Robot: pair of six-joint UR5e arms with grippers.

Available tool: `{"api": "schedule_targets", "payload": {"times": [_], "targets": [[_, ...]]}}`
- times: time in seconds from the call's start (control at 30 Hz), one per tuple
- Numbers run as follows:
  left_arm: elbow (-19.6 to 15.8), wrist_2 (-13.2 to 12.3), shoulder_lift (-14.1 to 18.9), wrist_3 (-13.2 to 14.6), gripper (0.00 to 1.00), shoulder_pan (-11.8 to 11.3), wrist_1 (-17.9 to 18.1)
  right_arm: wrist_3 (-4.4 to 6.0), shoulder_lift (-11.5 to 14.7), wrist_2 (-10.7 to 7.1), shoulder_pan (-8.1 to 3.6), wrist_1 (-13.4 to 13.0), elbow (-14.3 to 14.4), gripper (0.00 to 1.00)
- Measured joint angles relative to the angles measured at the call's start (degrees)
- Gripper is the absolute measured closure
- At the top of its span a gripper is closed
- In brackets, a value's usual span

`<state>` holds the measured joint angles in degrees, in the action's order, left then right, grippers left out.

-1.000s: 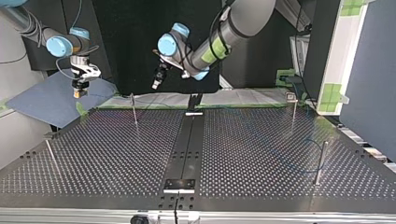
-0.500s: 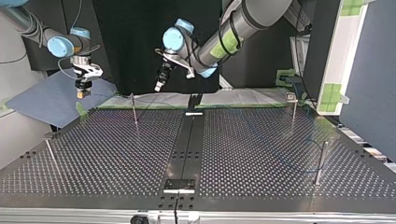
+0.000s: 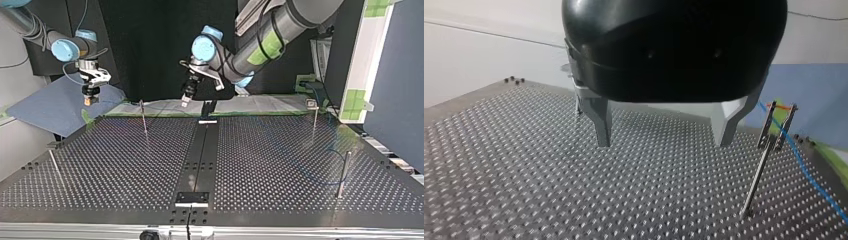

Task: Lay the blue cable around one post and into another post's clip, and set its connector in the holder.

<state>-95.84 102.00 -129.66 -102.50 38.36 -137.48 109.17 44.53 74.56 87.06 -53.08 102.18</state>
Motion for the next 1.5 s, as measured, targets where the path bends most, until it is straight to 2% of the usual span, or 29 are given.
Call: {"api": "schedule_targets", "payload": {"times": [0.57,1.1,1.3,1.5], "targets": [[-8.7,0.8,8.7,-1.1,0.00,-0.7,0.7,-0.24,-0.1,-0.03,0.06,0.0,0.0,1.00],[-16.4,0.8,16.4,-4.8,0.00,-2.6,7.9,-0.30,-0.1,-0.03,0.35,-0.2,0.0,1.00],[-19.5,0.8,19.5,-5.1,0.00,-2.8,10.9,-0.33,-0.1,-0.02,0.43,-0.1,0.0,1.00],[-22.4,0.8,22.4,-5.0,0.00,-2.8,12.0,-0.34,-0.1,-0.02,0.50,-0.1,0.0,1.00]]}}
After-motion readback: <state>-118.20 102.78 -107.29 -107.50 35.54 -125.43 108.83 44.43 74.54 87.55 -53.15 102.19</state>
